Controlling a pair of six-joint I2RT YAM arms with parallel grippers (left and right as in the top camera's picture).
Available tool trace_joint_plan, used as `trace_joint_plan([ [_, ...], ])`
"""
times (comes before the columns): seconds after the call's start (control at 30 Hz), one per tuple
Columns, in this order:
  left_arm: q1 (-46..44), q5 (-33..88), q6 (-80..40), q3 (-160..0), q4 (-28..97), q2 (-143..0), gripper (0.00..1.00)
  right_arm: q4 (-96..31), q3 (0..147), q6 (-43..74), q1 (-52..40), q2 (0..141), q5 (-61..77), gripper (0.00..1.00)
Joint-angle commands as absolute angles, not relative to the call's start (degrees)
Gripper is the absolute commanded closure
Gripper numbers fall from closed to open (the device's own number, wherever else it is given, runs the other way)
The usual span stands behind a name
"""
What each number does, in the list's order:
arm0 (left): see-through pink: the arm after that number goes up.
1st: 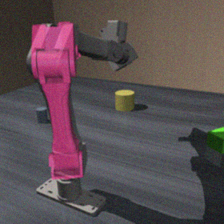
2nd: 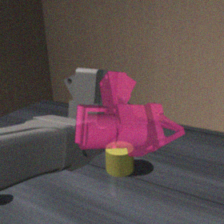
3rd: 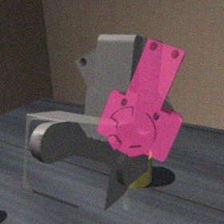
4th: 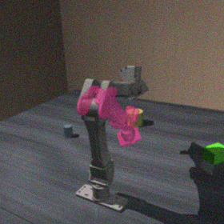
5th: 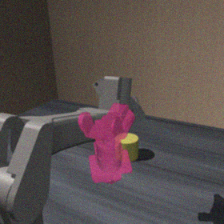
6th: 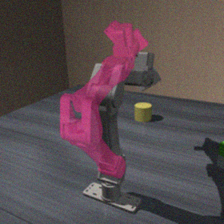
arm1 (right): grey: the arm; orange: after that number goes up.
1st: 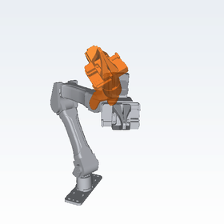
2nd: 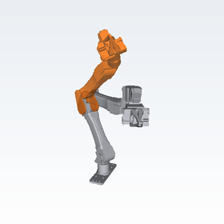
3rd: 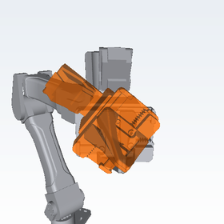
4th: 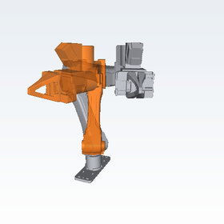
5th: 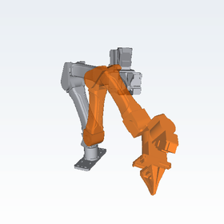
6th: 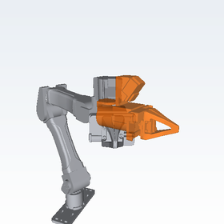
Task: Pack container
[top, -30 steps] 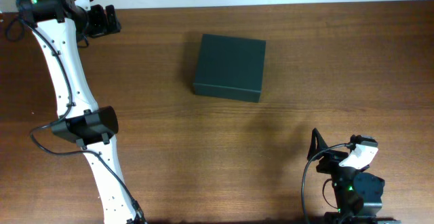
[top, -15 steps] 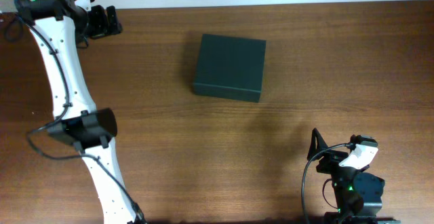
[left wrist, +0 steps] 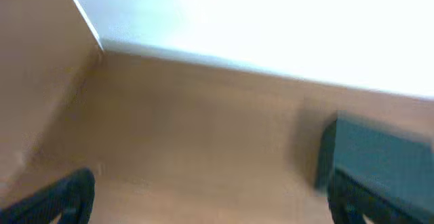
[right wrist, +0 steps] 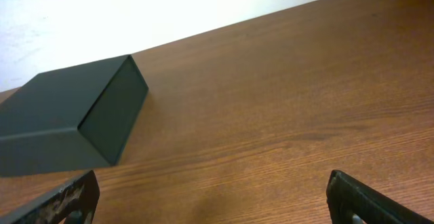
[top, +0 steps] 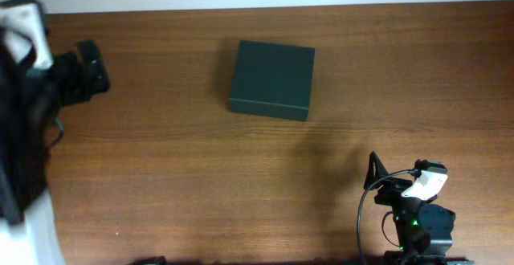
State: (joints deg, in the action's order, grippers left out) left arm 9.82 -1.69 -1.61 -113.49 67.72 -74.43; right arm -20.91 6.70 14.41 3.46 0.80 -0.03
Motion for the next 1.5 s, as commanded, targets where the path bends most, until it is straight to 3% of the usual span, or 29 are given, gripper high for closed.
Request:
trace_joint_plan([
  [0.0,9.9,-3.9,-1.8,-99.5,57.6,-63.3,0.0,-20.7,6.2,14.4,3.8,0.2,-0.7,0.01],
  [0.2,6.9,-4.2,-1.8,-72.1,37.0,-42.1,0.0,-20.7,6.2,14.4,3.8,0.2,-0.7,0.01],
  [0.7,3.0,-4.8,-1.8,-14.6,10.9,-9.8,0.0,-20.7,6.2,14.4,3.8,0.2,-0.7,0.01],
  [1.07,3.0,-4.9,-1.8,-3.7,11.2,-2.5,0.01,-20.7,6.2,14.4,3.8,0.2,-0.7,0.01],
  [1.47,3.0,-4.8,-1.3,-3.2,10.7,-0.3,0.0,-20.7,6.2,14.4,3.8,0.2,-0.7,0.01],
])
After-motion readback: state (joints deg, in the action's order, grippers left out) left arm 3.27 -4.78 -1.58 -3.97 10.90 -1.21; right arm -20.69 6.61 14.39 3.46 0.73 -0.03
